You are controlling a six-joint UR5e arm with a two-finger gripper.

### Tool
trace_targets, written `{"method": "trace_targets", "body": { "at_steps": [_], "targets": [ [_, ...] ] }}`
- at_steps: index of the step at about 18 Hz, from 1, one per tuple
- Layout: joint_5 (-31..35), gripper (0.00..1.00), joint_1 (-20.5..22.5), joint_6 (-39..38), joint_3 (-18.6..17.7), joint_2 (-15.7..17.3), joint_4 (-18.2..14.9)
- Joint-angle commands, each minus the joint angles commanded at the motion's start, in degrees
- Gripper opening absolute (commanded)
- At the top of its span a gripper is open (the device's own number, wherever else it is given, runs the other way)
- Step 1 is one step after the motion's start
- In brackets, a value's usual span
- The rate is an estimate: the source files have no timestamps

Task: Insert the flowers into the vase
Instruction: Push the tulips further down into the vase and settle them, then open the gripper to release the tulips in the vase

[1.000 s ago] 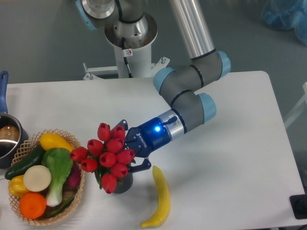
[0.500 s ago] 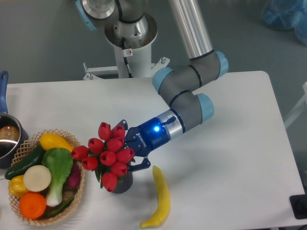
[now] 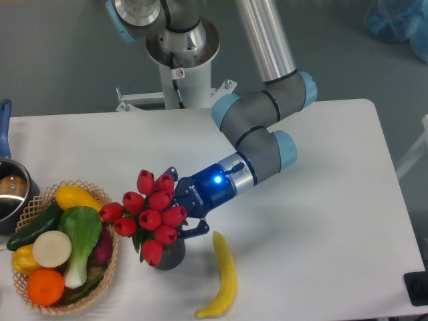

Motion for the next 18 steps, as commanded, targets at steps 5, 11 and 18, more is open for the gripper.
{"method": "trace_targets", "body": {
  "at_steps": [5,11,18],
  "targets": [
    [0.0,0.76,0.26,0.53,-0.17,0.09,0.0],
    [0.0,0.85,0.53,0.53,-0.53,0.17,0.0],
    [0.09,0.92,0.88,0.53,-1.23,0.18,0.0]
  ]
}}
